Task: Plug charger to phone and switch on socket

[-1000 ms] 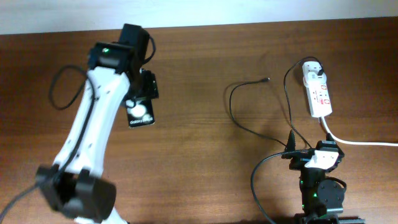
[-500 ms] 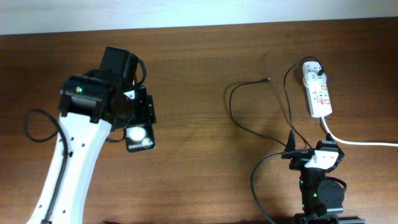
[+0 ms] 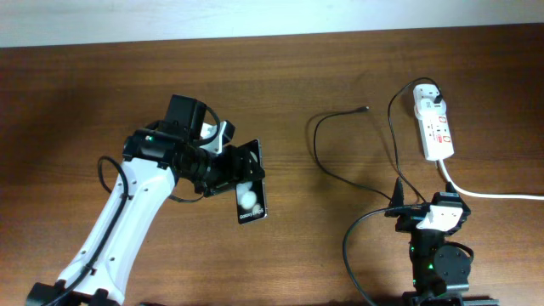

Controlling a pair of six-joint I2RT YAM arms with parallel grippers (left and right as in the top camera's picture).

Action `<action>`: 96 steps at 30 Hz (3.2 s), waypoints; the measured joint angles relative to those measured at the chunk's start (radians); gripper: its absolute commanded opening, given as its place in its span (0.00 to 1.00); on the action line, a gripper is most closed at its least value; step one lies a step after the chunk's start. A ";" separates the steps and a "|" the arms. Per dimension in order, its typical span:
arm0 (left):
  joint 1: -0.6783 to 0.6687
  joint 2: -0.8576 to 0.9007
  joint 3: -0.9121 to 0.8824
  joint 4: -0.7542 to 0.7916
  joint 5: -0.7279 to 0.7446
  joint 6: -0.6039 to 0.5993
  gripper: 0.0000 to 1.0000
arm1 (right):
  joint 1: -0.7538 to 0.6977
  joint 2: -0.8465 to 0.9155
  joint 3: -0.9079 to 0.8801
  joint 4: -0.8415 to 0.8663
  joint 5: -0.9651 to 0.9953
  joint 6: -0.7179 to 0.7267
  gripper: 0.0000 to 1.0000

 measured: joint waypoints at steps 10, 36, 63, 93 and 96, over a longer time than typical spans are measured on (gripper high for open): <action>0.000 0.039 -0.002 0.161 0.043 -0.145 0.57 | 0.000 0.000 0.000 0.000 -0.311 0.211 0.99; 0.000 0.130 -0.005 0.269 -0.024 -0.441 0.57 | -0.001 0.291 0.157 0.032 -0.884 0.830 0.99; 0.000 0.132 -0.005 0.272 -0.025 -0.452 0.60 | 0.819 1.255 0.399 0.644 -0.051 0.912 0.80; 0.001 0.132 -0.005 0.230 -0.020 -0.458 0.99 | 0.822 1.444 0.524 0.640 -0.055 1.002 0.04; 0.022 0.132 -0.005 0.209 -0.016 -0.430 0.99 | 0.821 1.444 0.524 0.628 -0.056 1.001 0.04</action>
